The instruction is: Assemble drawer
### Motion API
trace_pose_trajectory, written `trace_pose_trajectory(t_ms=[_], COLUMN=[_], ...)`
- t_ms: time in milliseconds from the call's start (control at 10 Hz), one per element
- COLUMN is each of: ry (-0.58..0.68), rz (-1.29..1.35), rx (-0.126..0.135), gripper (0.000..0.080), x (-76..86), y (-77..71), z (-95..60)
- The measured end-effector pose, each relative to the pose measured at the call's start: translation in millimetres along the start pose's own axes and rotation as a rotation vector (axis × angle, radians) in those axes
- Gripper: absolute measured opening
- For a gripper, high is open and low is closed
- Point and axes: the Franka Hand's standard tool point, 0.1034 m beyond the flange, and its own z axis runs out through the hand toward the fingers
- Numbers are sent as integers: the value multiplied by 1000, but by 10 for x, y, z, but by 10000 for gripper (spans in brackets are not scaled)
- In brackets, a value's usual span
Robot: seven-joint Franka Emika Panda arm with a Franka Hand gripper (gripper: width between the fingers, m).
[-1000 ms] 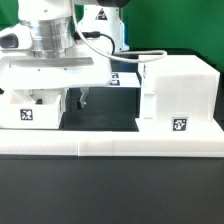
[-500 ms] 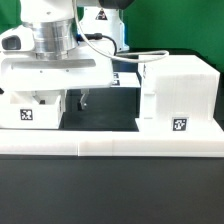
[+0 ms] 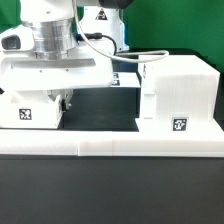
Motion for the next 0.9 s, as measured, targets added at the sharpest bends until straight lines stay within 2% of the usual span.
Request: trace_pose_trajectory(t_ms=[500,700,900], ry=[1,12,10], rz=[-7,-74,-205], rx=[-2,-9,-1], gripper=[42,43,43], x=[8,31,32], y=[-7,-119,-161], z=[-13,-118,-199])
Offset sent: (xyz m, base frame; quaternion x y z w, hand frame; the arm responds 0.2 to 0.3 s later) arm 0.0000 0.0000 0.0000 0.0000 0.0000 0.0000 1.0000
